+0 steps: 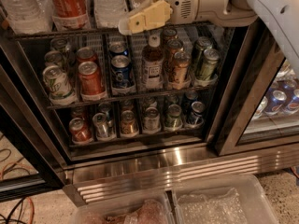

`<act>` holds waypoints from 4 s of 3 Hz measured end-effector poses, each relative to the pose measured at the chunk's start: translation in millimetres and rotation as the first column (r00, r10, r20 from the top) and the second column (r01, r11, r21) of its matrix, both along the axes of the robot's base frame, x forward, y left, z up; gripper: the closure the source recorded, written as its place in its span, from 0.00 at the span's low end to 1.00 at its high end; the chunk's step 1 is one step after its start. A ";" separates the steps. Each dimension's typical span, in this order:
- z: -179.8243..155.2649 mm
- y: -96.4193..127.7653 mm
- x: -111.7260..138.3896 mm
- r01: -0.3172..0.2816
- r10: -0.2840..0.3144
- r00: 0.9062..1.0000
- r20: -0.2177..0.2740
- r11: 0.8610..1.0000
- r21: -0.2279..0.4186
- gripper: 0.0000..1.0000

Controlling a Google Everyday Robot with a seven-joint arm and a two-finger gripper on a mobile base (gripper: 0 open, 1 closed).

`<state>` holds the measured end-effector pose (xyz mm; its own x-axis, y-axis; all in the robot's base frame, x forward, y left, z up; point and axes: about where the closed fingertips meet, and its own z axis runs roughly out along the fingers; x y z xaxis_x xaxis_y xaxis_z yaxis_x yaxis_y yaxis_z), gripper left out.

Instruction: Pick water bottle from top shelf of fridge

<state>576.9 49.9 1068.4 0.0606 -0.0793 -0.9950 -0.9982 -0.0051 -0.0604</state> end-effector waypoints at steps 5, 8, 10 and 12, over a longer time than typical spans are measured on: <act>-2.1 10.8 11.8 0.151 -0.151 0.988 0.029 0.989 -0.004 0.00; 0.5 6.7 19.8 0.284 -0.284 0.957 0.050 0.959 0.004 0.00; 3.2 17.1 41.5 0.416 -0.417 0.908 0.040 0.909 0.040 0.00; 1.0 31.9 53.4 0.464 -0.465 0.885 0.016 0.884 0.055 0.00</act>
Offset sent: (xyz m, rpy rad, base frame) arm 0.0075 -0.0007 0.0009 -0.0141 -0.0348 -0.0756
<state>630.3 81.8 1069.5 0.0566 -0.0570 -0.9968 -0.8835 0.4622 -0.0766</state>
